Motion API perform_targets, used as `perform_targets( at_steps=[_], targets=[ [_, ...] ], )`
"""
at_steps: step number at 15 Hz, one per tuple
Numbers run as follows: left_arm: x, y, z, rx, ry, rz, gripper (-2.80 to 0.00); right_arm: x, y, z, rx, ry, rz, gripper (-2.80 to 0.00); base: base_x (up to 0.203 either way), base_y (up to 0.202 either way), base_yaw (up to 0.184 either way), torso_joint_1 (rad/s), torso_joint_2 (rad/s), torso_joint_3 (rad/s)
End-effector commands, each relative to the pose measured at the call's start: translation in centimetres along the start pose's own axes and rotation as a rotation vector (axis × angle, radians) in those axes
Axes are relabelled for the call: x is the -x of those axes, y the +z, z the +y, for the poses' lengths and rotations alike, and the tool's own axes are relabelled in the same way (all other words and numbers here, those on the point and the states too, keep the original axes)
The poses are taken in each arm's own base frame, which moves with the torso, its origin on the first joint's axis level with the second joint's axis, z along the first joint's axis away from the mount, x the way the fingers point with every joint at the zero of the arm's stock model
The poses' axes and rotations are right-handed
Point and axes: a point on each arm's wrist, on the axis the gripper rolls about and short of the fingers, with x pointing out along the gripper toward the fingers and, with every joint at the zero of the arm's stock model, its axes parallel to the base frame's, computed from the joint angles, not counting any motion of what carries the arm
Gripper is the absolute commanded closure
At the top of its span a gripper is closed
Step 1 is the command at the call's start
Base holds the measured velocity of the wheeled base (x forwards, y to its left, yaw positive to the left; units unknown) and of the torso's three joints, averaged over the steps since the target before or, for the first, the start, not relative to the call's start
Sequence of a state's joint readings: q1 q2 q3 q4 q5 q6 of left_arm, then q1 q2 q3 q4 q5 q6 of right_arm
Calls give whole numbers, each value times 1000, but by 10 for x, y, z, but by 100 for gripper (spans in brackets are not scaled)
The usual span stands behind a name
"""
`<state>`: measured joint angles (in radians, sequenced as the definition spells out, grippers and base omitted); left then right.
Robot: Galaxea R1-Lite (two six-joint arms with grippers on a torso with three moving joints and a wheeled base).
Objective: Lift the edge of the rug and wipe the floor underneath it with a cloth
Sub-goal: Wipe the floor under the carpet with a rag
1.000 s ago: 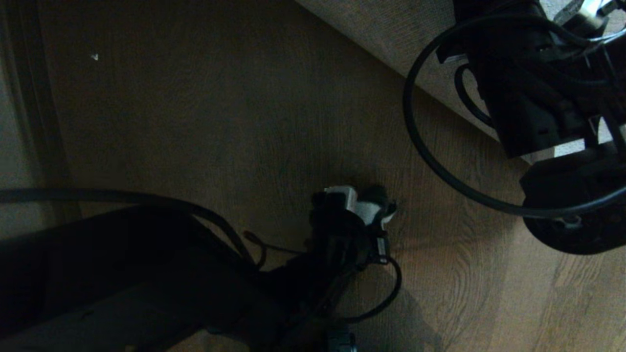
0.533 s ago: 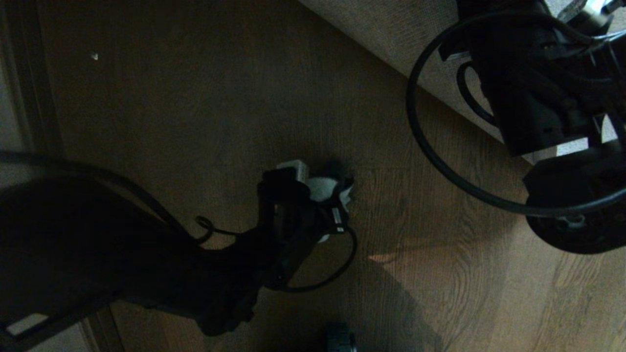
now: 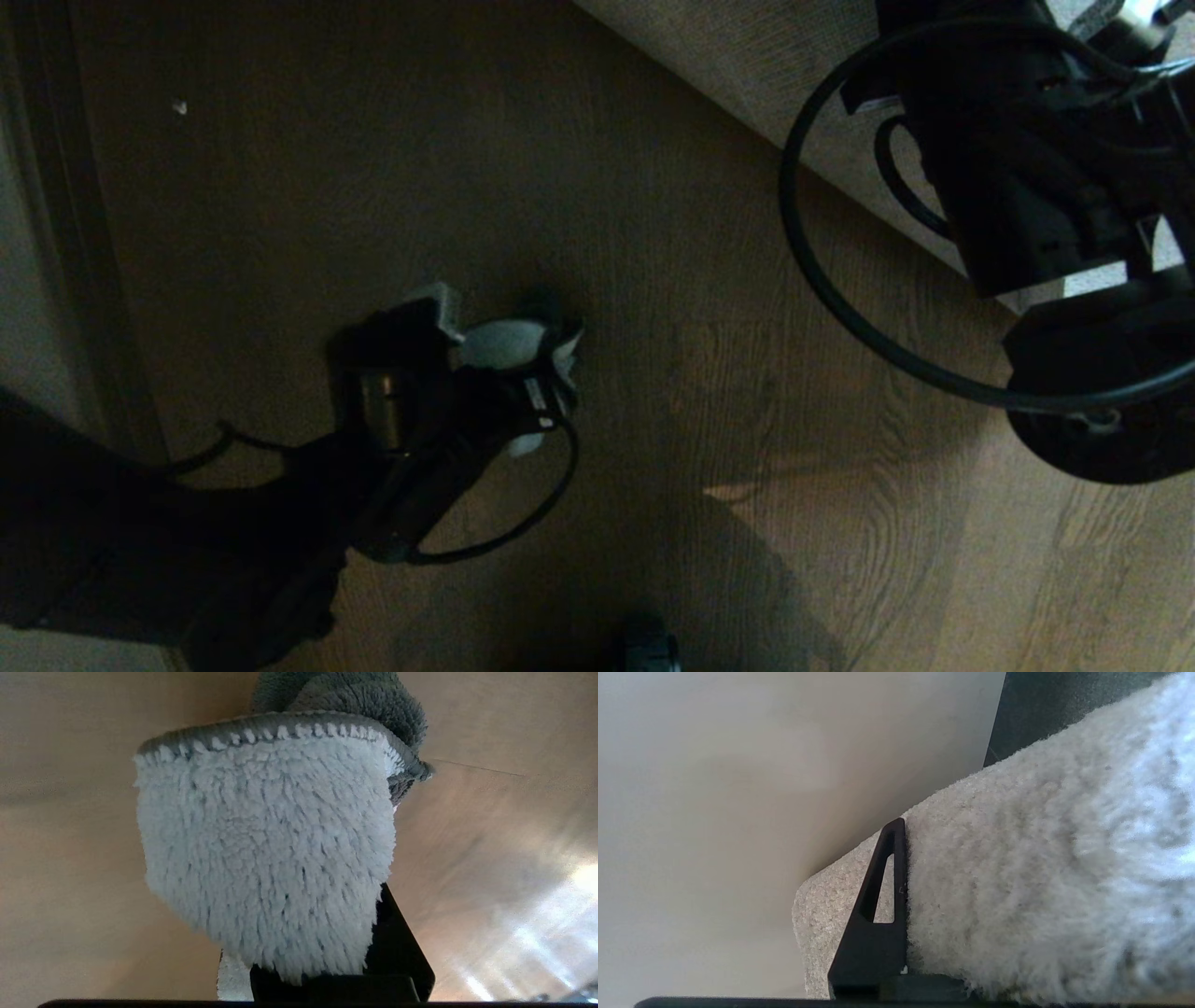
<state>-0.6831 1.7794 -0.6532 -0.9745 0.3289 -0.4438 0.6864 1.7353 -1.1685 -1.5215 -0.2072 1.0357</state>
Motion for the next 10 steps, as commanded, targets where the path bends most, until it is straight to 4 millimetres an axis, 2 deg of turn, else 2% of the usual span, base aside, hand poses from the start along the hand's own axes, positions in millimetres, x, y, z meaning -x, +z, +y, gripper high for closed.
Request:
perform_targets(
  at_steps=[1, 3, 5, 7, 10],
  targets=[
    [38, 14, 16, 14, 15, -34, 0, 0, 4, 6, -16, 42, -27, 0, 0, 0, 0, 0, 0, 0],
    [66, 9, 28, 2, 22, -10, 0, 1, 4, 5, -15, 41, -26, 0, 0, 0, 0, 0, 0, 0],
    [80, 2, 34, -10, 22, 17, 0, 1, 3, 5, -15, 39, -25, 0, 0, 0, 0, 0, 0, 0],
    [86, -7, 24, -25, -32, 54, 0, 1, 3, 5, -17, 39, -25, 0, 0, 0, 0, 0, 0, 0],
    [89, -31, -5, -69, -157, 151, 0, 1, 3, 5, -17, 40, -24, 0, 0, 0, 0, 0, 0, 0]
  ],
)
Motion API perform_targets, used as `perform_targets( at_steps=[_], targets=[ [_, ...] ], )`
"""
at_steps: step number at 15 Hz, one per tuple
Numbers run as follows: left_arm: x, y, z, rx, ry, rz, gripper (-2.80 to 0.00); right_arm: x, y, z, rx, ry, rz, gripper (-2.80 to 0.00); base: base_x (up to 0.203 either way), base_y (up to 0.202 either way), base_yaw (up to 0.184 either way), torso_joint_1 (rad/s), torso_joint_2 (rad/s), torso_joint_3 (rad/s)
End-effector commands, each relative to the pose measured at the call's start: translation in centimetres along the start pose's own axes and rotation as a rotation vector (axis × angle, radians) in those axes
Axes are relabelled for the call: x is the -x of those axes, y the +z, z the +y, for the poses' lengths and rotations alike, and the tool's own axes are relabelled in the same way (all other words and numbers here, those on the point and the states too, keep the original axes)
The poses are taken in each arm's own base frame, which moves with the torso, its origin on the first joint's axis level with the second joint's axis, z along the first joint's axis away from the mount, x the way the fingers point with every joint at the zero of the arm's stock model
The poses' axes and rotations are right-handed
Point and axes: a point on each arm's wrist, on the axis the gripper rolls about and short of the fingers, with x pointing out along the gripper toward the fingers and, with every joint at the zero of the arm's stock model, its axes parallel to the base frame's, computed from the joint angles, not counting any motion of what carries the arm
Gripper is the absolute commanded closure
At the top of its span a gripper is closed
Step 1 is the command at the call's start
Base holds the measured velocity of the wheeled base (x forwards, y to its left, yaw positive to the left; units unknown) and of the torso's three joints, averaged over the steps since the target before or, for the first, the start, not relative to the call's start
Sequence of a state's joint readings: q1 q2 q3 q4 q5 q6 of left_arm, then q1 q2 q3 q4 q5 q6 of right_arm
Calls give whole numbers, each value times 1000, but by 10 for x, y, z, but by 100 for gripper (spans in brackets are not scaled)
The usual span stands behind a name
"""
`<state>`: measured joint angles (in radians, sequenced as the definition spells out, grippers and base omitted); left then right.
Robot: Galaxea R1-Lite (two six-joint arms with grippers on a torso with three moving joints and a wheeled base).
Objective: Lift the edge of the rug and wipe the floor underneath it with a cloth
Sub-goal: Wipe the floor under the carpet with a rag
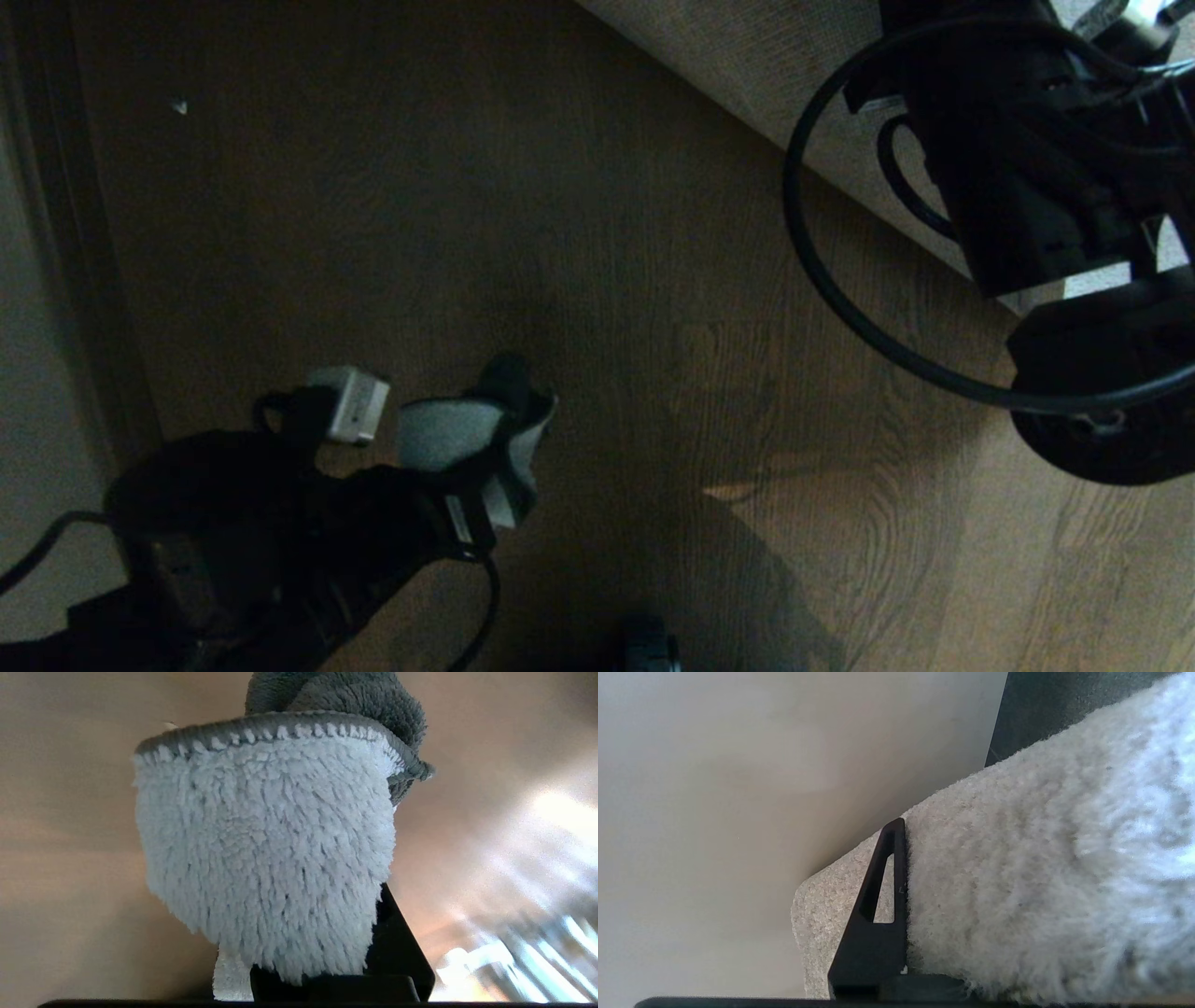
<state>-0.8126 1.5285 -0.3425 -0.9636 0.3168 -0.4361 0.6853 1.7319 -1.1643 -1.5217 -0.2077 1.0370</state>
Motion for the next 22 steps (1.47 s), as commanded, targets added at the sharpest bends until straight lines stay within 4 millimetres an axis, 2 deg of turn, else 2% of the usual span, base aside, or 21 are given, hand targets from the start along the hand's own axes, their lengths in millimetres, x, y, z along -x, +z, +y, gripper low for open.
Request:
perform_targets(
  at_steps=[1, 6, 10, 17, 22],
  targets=[
    [-5, -20, -30, -39, -112, 79, 0, 0, 3, 5, -17, 42, -25, 0, 0, 0, 0, 0, 0, 0],
    [-39, -54, -100, -87, -277, 155, 0, -1, 10, 7, -4, 49, -40, 0, 0, 0, 0, 0, 0, 0],
    [-65, -71, -125, -91, -302, 161, 0, 4, 16, 7, 14, 31, -41, 0, 0, 0, 0, 0, 0, 0],
    [-106, -91, -142, -84, -290, 146, 0, 4, 17, 6, 17, 31, -42, 0, 0, 0, 0, 0, 0, 0],
    [-143, -78, -126, -50, -215, 82, 0, 4, 17, 6, 17, 30, -41, 0, 0, 0, 0, 0, 0, 0]
  ],
)
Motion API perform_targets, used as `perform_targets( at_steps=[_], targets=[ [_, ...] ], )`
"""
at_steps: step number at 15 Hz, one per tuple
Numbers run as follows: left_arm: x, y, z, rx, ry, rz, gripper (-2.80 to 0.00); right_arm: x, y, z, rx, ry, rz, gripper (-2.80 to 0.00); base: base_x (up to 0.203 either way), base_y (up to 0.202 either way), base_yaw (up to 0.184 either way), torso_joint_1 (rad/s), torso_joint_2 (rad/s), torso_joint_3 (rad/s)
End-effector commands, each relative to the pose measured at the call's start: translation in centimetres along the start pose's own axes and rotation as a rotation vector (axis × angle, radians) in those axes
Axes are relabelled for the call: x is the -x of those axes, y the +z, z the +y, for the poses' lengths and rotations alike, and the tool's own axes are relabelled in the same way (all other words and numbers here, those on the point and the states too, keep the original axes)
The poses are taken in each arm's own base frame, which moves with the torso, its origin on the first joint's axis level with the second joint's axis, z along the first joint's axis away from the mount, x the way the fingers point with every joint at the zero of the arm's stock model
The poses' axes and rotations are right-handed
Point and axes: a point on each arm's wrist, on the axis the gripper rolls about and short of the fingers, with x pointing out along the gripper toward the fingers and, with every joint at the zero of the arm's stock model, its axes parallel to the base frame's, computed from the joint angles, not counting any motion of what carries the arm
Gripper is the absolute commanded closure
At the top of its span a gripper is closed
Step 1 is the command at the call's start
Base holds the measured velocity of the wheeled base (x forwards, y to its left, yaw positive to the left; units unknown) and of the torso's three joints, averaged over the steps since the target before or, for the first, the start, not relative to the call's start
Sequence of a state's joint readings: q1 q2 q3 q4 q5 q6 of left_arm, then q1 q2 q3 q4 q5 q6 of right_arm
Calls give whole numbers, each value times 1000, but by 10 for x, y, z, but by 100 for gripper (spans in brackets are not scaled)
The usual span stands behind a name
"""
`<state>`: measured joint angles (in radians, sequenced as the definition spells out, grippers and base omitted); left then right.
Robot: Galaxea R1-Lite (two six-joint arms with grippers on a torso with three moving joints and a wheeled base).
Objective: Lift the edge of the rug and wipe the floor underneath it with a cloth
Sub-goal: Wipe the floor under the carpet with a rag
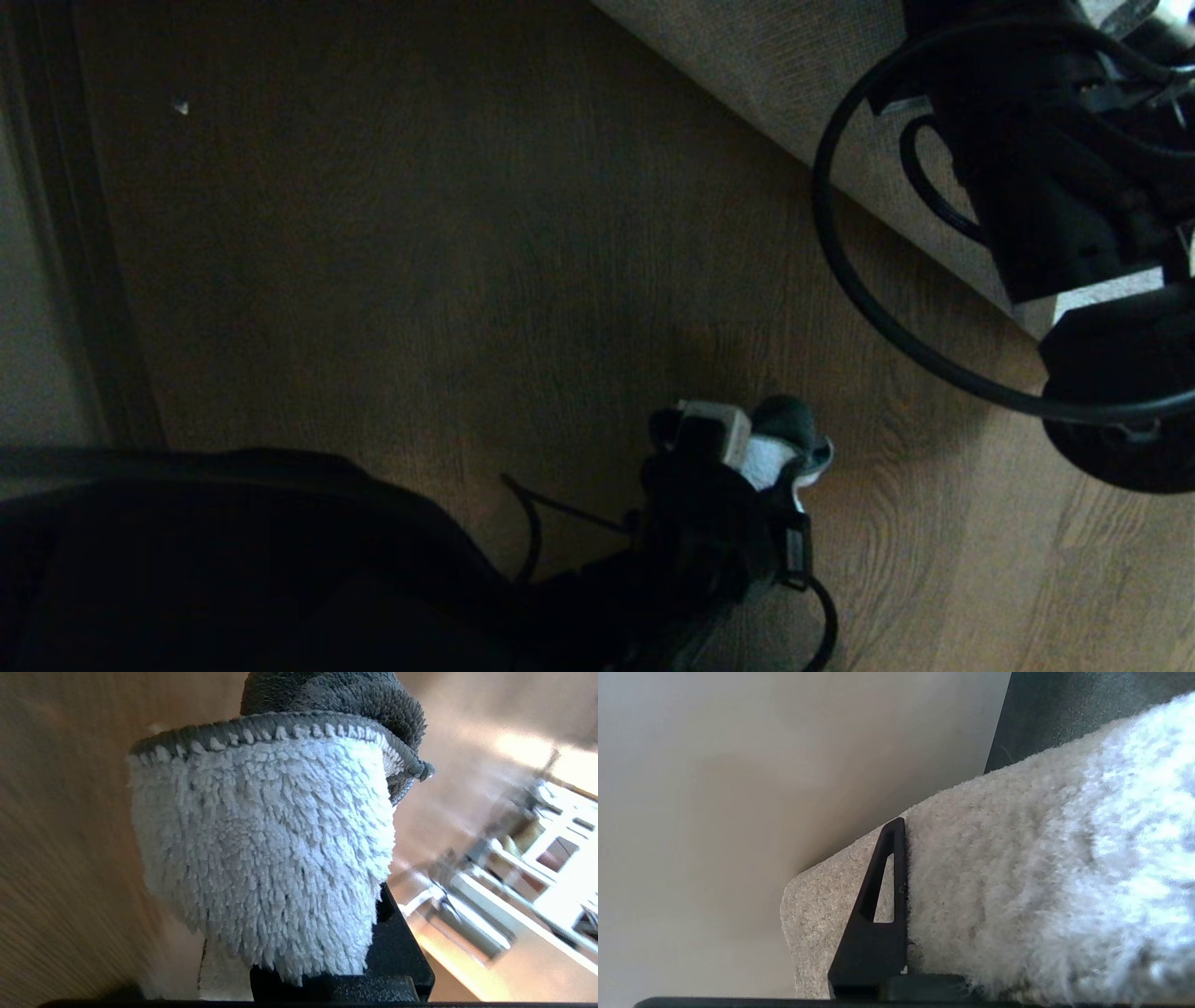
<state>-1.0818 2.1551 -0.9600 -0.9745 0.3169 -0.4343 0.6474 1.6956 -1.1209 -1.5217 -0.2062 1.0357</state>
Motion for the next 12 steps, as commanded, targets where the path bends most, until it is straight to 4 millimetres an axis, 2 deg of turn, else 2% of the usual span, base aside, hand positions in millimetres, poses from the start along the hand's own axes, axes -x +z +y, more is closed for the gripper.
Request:
perform_targets(
  at_steps=[1, 4, 7, 12],
  targets=[
    [-15, 5, 19, 14, 52, -26, 0, 0, 2, 4, -17, 40, -24, 0, 0, 0, 0, 0, 0, 0],
    [-24, 26, 47, 38, 121, -82, 0, 0, 2, 3, -18, 38, -21, 0, 0, 0, 0, 0, 0, 0],
    [-23, 47, 74, 59, 194, -138, 0, 0, 1, 3, -17, 37, -20, 0, 0, 0, 0, 0, 0, 0],
    [-9, 90, 117, 94, 296, -247, 0, 0, -1, 0, -19, 35, -16, 0, 0, 0, 0, 0, 0, 0]
  ],
)
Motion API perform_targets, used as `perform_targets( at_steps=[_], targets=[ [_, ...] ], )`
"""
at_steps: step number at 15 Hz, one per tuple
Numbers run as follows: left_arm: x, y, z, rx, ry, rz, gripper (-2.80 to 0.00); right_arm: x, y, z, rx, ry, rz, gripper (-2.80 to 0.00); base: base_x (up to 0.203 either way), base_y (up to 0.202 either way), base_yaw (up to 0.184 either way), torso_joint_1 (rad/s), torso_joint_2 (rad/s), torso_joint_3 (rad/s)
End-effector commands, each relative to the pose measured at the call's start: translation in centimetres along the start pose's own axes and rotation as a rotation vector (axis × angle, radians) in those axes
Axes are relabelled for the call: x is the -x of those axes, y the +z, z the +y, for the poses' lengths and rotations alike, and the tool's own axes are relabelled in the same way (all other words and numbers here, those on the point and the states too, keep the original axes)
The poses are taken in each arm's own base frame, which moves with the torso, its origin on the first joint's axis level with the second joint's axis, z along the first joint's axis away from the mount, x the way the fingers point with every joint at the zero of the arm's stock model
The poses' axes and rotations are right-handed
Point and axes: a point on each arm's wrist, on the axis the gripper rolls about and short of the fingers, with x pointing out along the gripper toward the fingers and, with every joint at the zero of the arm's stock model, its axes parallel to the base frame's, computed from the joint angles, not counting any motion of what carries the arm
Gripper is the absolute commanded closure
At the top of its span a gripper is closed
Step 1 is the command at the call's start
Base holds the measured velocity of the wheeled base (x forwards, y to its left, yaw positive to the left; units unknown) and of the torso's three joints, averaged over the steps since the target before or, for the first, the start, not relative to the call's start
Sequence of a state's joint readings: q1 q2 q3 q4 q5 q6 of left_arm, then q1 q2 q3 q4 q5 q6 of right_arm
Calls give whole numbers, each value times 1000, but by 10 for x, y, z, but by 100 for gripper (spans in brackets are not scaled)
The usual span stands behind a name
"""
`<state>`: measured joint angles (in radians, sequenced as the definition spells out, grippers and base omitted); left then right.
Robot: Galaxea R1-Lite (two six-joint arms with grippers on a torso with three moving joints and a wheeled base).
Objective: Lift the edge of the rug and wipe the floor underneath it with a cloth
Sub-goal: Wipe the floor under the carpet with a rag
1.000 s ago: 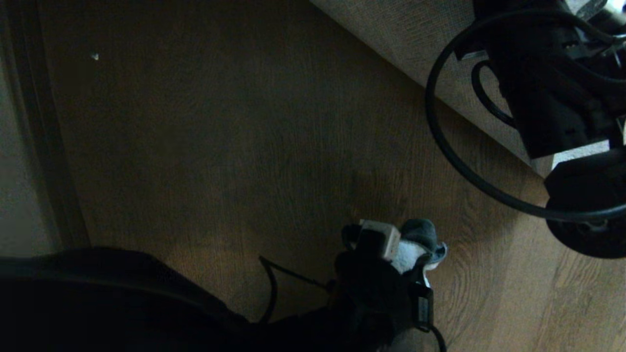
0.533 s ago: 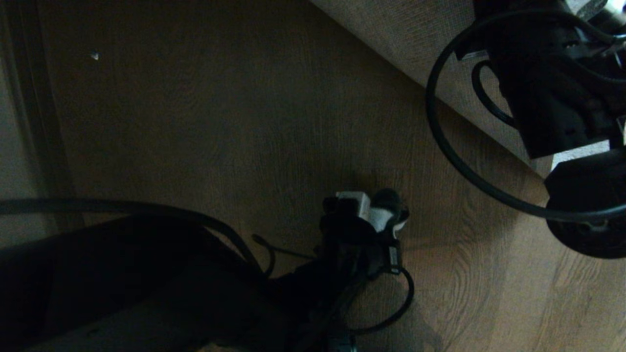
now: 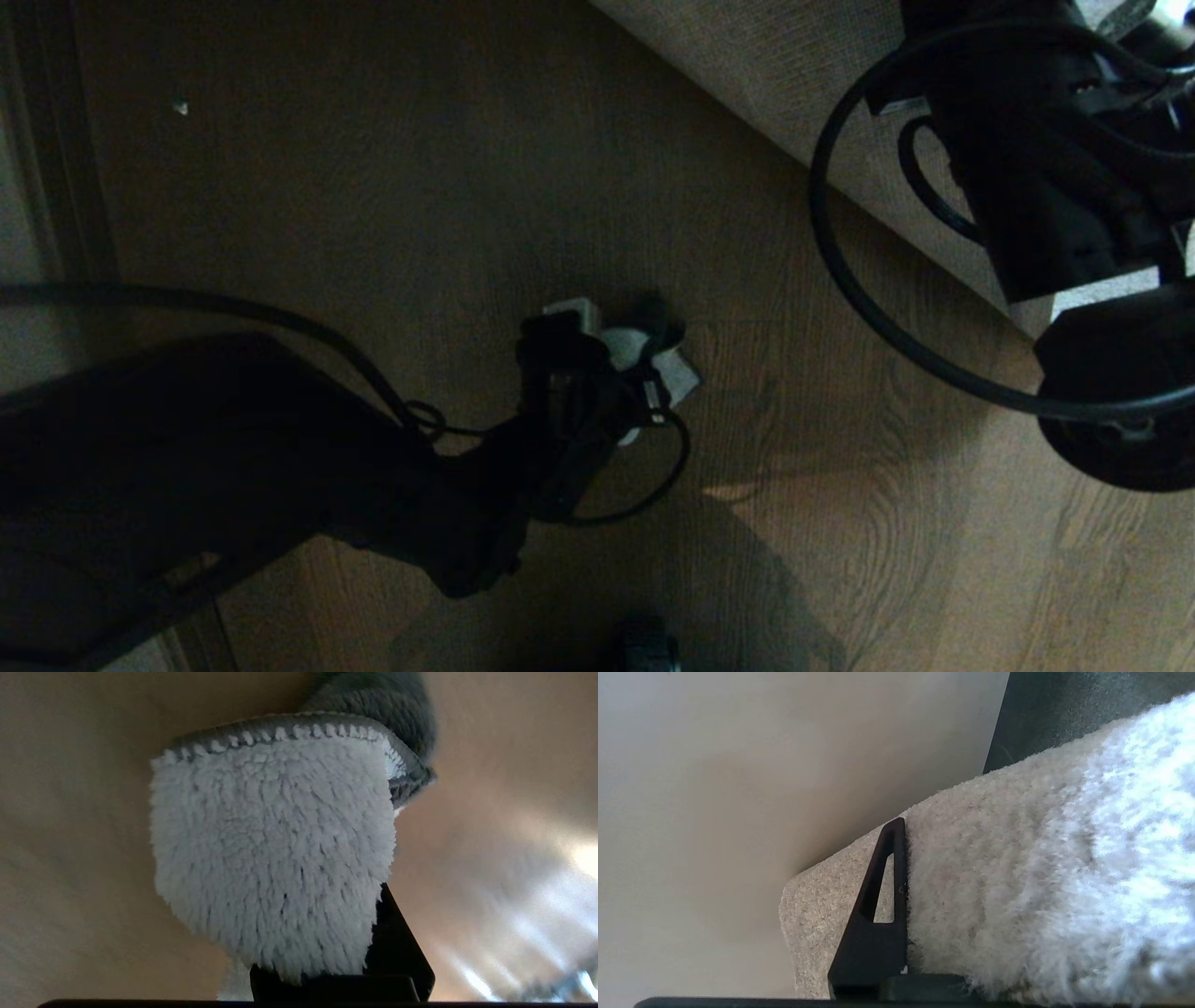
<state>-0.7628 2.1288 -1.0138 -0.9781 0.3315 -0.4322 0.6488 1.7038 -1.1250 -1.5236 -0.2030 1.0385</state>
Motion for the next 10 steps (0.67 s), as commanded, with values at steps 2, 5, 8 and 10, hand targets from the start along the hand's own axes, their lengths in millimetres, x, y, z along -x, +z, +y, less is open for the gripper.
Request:
perform_targets(
  at_steps=[2, 5, 8, 10],
  targets=[
    [8, 38, 22, 33, 53, -89, 0, 0, 0, 0, -15, 30, -18, 0, 0, 0, 0, 0, 0, 0],
    [20, 60, 46, 44, 113, -130, 0, 0, -1, 0, -16, 31, -18, 0, 0, 0, 0, 0, 0, 0],
    [38, 77, 73, 51, 185, -162, 0, 0, -1, -1, -18, 30, -18, 0, 0, 0, 0, 0, 0, 0],
    [52, 81, 87, 51, 224, -162, 0, 0, -2, -1, -19, 29, -16, 0, 0, 0, 0, 0, 0, 0]
  ],
)
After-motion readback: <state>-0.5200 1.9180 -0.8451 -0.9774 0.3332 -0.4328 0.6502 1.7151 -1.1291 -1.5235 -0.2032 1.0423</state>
